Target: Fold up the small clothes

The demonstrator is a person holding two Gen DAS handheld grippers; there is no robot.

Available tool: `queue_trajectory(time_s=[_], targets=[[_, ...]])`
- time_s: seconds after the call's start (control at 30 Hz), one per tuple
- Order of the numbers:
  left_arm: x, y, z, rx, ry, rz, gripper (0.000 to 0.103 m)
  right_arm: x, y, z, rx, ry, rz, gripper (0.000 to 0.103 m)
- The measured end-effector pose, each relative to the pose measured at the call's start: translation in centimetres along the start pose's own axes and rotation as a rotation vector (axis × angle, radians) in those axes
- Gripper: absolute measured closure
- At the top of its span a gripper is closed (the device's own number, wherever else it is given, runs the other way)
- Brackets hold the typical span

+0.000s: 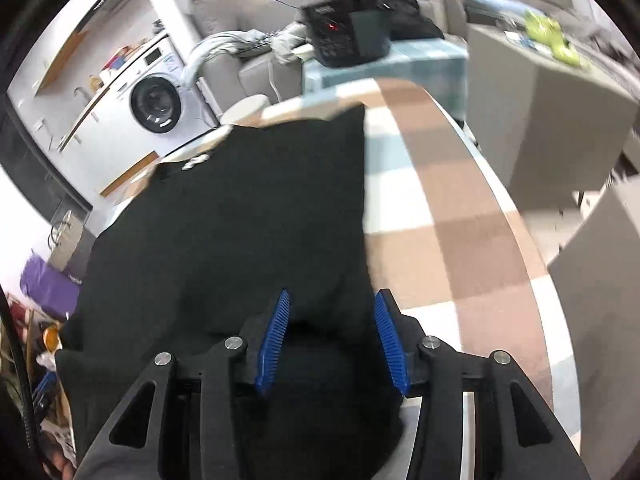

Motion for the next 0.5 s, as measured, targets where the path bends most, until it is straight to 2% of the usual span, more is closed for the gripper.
queue_trajectory(time_s=[0.2,0.27,0.4,0.5], targets=[[0.3,-2.5,-0.1,0.060,0.006,-0.046,0.012,0.3,1.1,2.0,0.031,-0.037,0.011,0.059],[0.4,-4.0,-0.2,0.090,0.007,-0.075,0.012,0.3,0.7,2.8,0.016,-0.044,-0.029,0.086],[0.8,-7.4,-0.5,0.151,0.027,-0.154,0.012,-0.4,-0.6,3.2,-0.045,-0.026,-0.152,0.092],[1.0,-10.6,-0.6,0.199,0.033,-0.209,0.012,-0.6,0.4,2.4,-0.095,-0.028,-0.164,0.095]])
Point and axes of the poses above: each gripper's, at about its wrist camera, not at the fingertips, and z roughly the way its jaws point, y to its right, x to its top, the point moved 3 cm from there along z, roughly the way its jaws point, and after that the axes turned 3 degrees about y, right-handed, at the moved point
